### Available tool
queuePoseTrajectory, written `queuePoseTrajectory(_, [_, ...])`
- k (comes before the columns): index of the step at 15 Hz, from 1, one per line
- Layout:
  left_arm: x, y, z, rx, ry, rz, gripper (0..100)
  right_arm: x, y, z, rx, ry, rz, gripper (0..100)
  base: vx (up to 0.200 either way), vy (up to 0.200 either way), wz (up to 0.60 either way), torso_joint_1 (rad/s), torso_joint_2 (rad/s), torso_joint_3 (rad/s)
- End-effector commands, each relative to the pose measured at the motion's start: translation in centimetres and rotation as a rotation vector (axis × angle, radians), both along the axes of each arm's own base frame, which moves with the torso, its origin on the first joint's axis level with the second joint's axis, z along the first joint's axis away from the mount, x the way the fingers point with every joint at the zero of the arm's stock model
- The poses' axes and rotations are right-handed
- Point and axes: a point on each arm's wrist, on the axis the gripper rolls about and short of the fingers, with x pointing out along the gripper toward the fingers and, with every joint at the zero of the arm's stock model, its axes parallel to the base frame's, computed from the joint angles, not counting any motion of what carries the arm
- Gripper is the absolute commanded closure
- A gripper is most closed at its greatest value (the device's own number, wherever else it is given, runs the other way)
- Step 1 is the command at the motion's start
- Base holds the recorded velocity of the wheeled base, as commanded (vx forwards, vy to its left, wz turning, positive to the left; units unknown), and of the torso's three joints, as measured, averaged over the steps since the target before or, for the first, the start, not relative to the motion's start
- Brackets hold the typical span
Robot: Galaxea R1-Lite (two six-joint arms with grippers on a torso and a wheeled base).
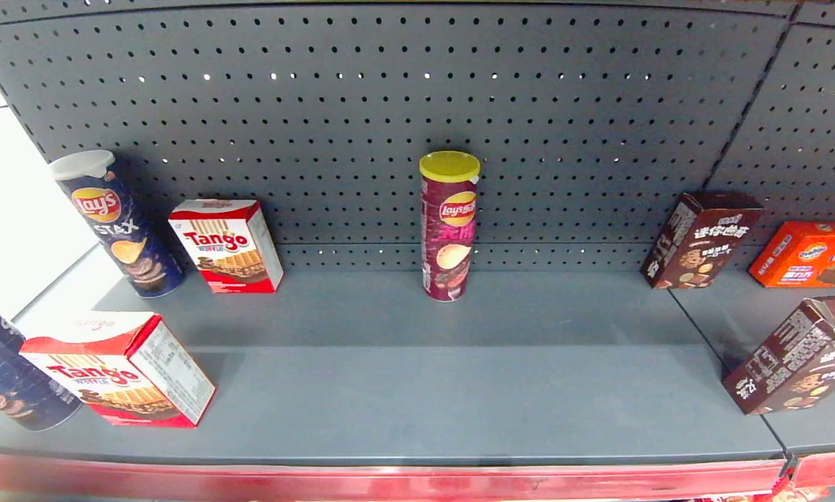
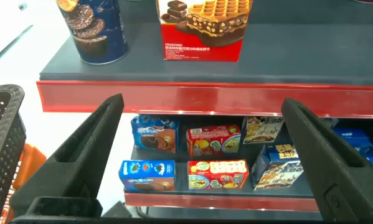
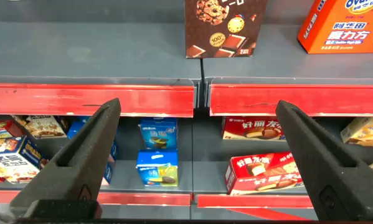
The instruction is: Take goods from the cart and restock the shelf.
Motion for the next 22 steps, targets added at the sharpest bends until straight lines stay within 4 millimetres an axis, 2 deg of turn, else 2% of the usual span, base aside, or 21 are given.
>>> queuePoseTrajectory(1, [0.00, 0.00, 0.01, 0.000, -0.001, 0.002, 0, 0.01, 0.00, 0.01, 0.000, 0.001, 0.000, 0, 0.000, 0.000, 0.00, 0.000, 0.00, 0.000])
queuePoseTrajectory(15, [0.00, 0.00, 0.01, 0.000, -0.001, 0.002, 0, 0.00, 0.00, 0.00, 0.002, 0.000, -0.002, 0, 0.000, 0.000, 0.60, 0.004, 0.00, 0.003])
queuePoseTrajectory(22, [0.00, -0.01, 0.01, 0.001, -0.001, -0.002, 0, 0.00, 0.00, 0.00, 0.000, 0.000, -0.002, 0, 0.000, 0.000, 0.00, 0.000, 0.00, 0.000])
